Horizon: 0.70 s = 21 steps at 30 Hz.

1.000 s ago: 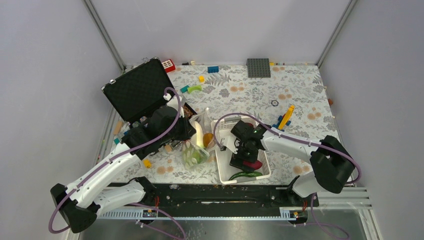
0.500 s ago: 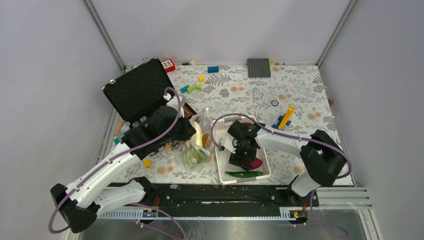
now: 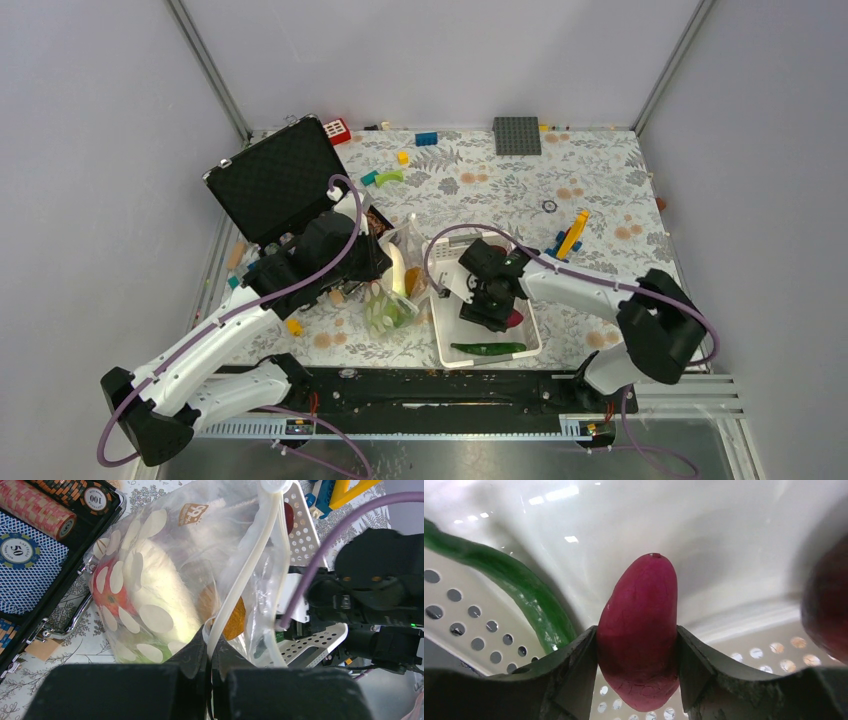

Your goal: Place the food in the zip-top bag and seal the zipper

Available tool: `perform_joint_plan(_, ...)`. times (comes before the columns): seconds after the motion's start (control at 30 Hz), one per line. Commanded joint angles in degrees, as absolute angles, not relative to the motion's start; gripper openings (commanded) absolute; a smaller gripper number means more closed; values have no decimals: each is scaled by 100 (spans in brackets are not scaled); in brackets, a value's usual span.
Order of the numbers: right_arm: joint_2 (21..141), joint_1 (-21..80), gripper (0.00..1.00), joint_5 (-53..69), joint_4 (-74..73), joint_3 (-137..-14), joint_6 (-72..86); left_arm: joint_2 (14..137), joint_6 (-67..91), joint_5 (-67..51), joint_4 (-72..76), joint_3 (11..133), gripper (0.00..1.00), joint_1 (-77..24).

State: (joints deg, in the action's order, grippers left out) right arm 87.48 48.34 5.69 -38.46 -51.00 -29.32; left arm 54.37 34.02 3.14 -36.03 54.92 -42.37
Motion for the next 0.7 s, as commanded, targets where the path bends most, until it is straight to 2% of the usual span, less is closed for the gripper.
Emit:
perform_joint_plan(0.0, 7927, 4885, 39, 430, -3555, -4974, -2971, 5329, 3330, 202, -3330, 5582, 0, -4211)
perform_joint_plan(0.33, 6414, 4887, 38, 237, -2810, -4483, -2838, 5309, 3352, 191, -3326, 5577, 0, -4210)
perform_joint_plan(0.53, 5338, 4882, 35, -486, -1415, -3990, -2351, 5300, 3384, 171, -3327, 5581, 0, -4212)
perform_joint_plan(0.67, 4716, 4881, 33, -138, -485, -3873, -1618, 5303, 3416, 176, -3340, 5606, 0, -4213)
